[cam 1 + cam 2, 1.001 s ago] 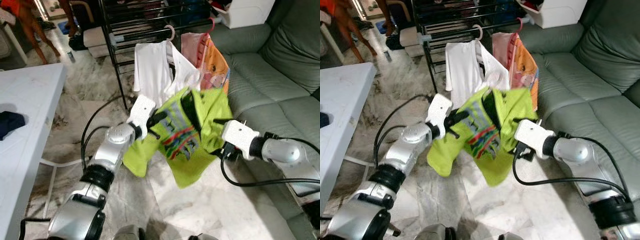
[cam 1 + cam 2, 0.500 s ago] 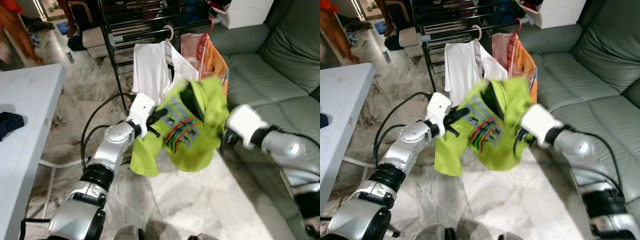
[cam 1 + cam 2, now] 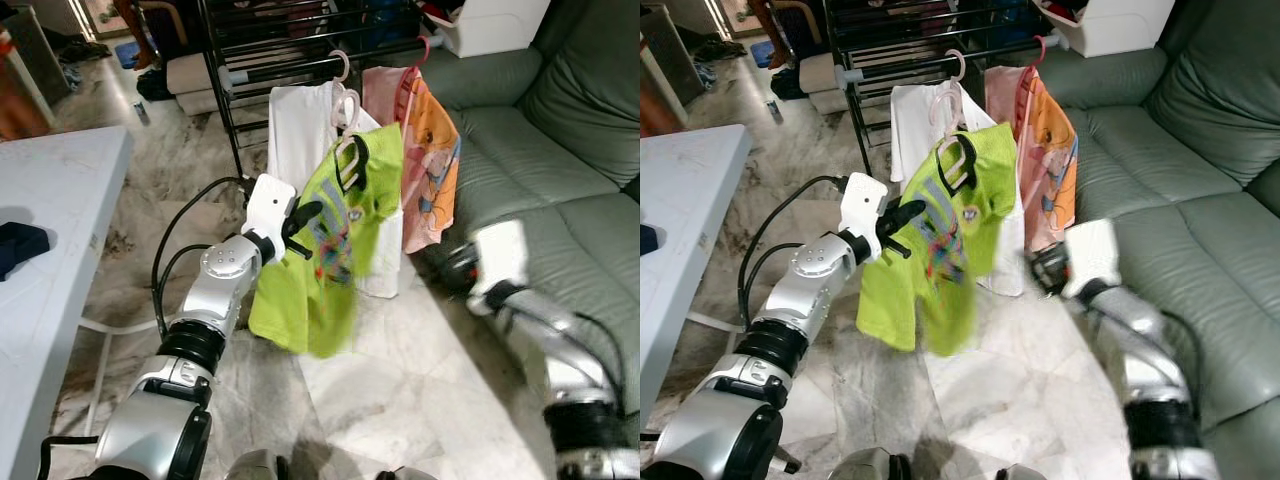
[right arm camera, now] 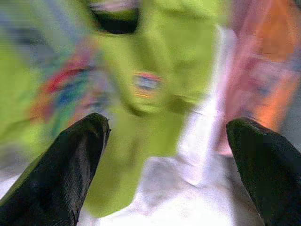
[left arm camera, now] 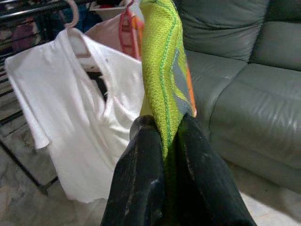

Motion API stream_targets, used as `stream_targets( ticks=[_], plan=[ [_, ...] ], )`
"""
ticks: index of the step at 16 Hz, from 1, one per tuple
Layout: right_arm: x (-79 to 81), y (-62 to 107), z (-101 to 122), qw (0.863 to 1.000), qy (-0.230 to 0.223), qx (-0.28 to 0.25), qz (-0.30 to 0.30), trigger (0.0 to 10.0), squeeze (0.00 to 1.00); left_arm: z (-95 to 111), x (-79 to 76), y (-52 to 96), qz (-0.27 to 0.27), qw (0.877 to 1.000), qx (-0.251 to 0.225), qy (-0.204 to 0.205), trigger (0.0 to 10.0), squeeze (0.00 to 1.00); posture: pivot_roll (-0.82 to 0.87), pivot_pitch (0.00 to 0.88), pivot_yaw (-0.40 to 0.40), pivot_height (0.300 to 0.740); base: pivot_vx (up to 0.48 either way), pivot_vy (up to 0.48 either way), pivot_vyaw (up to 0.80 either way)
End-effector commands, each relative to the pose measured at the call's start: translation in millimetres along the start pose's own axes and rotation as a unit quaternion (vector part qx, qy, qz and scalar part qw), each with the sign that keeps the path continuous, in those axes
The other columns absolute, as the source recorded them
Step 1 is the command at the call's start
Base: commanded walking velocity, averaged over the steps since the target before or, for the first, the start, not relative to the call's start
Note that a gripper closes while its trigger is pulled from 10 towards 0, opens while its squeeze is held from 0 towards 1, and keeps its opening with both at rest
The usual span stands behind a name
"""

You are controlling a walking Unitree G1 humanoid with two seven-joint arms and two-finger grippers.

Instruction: Hang hanger

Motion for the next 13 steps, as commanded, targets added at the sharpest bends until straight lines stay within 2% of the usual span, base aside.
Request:
stream_targets(
  ticks=[1,2,3,4,6,8,9,11,12,13],
  plan=[
    [5.1,3.9,23,0.997,0.037,-0.04,0.048,10.0,0.0,14,-2.4,0.6,-0.022,0.999,-0.022,-0.017,0.0,0.0,-0.07,0.0,0.051,0.74,0.0,0.0,0.0],
    [7.3,11.2,32,0.992,0.072,-0.055,0.083,10.0,0.0,16,-4.7,2.8,-0.042,0.999,-0.021,-0.021,0.0,0.0,-0.07,0.0,0.052,0.74,0.0,0.0,0.0],
    [0.5,19.9,40,0.988,0.096,-0.063,0.107,10.0,0.0,16,-4.7,6.9,-0.063,0.997,-0.016,-0.038,0.0,0.0,-0.07,0.0,0.053,0.74,0.0,0.0,0.0],
    [-17.8,30.3,50,0.983,0.127,-0.062,0.119,10.0,0.0,12,-4.3,14.7,-0.095,0.993,0.001,-0.075,0.0,0.0,-0.07,0.0,0.054,0.74,0.0,0.0,0.0],
    [-42.8,45.6,67,0.979,0.141,-0.067,0.133,10.0,1.0,0,0.5,27.8,-0.13,0.983,0.036,-0.122,0.0,0.0,-0.07,0.0,0.056,0.74,0.0,0.0,0.0],
    [-55.2,54.5,70,0.974,0.168,-0.053,0.142,10.0,1.0,-6,4.0,36.0,-0.15,0.978,0.057,-0.137,0.0,0.0,-0.07,0.0,0.056,0.74,0.0,0.0,0.0],
    [-63.8,58.3,68,0.974,0.172,-0.04,0.143,10.0,1.0,-11,-0.1,42.3,-0.179,0.97,0.073,-0.146,0.0,0.0,-0.07,0.0,0.055,0.74,0.0,0.0,0.0],
    [-56.7,68.6,58,0.964,0.168,-0.015,0.205,10.0,1.0,-17,-15.0,51.6,-0.235,0.957,0.088,-0.148,0.0,0.0,-0.07,0.0,0.052,0.74,0.0,0.0,0.0],
    [-54.7,69.8,57,0.962,0.166,-0.011,0.217,10.0,0.18,-19,-18.5,53.1,-0.246,0.953,0.09,-0.15,0.0,0.0,-0.07,0.0,0.051,0.74,0.0,0.0,0.0],
    [-50.1,71.3,54,0.957,0.159,-0.007,0.243,10.0,0.0,-21,-28.6,57.2,-0.275,0.945,0.095,-0.152,0.0,0.0,-0.07,0.0,0.049,0.74,0.0,0.0,0.0]
  ],
)
Point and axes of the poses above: a point about 5 cm out from each wrist's last joint towards the gripper, its own y axis pointing back from the gripper into the wrist, its own z axis along the axis of the wrist's last joint, x = y × z, the point moved 6 cm from there along -y, pointing out of the wrist towards the gripper, and after that the axes turned 15 degrees about y, right-handed, at the moved point
